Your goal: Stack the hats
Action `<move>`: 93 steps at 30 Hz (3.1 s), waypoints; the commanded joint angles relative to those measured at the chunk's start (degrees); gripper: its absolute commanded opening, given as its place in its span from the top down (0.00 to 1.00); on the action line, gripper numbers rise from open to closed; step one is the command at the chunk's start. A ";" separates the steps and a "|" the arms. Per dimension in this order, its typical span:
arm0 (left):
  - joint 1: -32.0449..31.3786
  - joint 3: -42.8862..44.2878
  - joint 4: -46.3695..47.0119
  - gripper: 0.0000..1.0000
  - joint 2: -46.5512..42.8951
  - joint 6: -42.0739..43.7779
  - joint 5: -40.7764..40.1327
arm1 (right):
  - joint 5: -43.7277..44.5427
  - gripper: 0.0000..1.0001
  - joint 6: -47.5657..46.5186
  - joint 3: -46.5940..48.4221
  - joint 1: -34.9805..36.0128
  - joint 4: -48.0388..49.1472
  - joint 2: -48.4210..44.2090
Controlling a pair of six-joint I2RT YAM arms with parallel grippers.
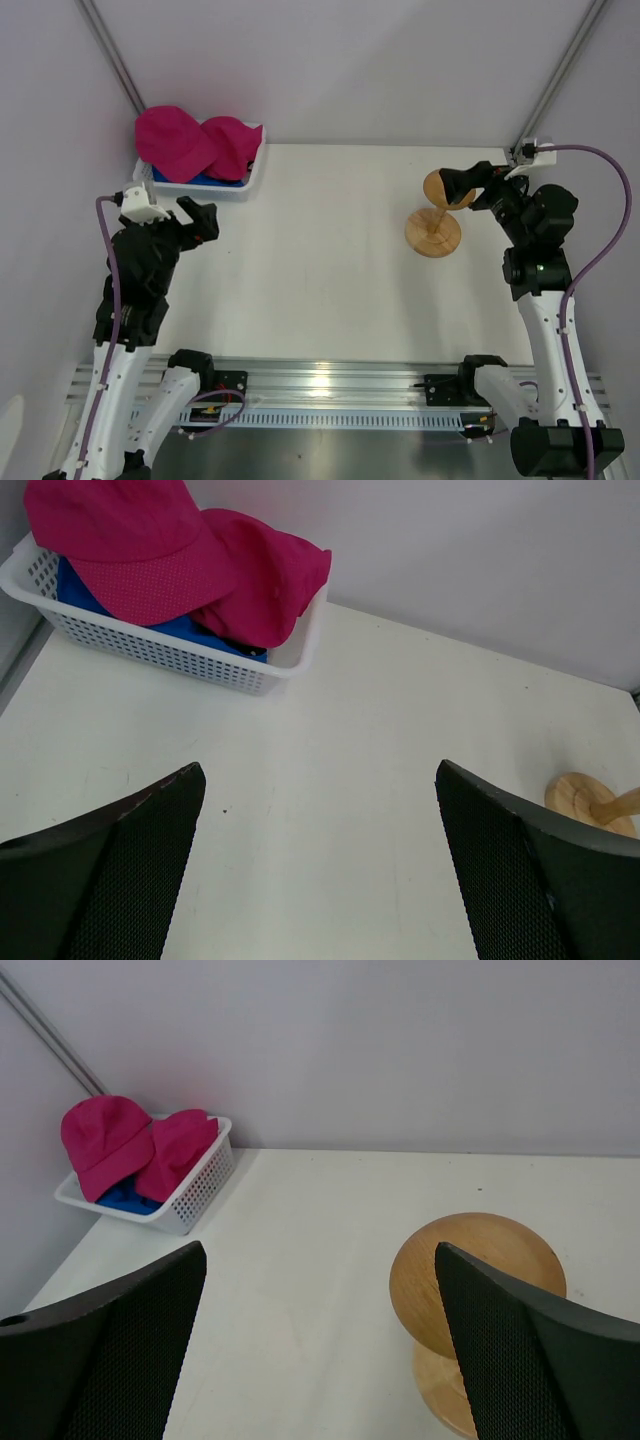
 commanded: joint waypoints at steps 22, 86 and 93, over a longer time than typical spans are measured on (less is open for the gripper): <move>15.25 25.79 16.84 0.00 56.85 -27.91 13.21 | -2.43 0.00 3.90 -1.57 0.29 19.83 15.97; 19.39 7.26 77.59 0.99 64.80 -42.71 10.47 | 1.97 0.01 2.66 8.11 2.49 13.41 26.26; 17.99 2.76 80.59 0.99 51.87 -36.29 22.25 | 2.84 0.01 3.89 3.63 1.70 14.55 19.06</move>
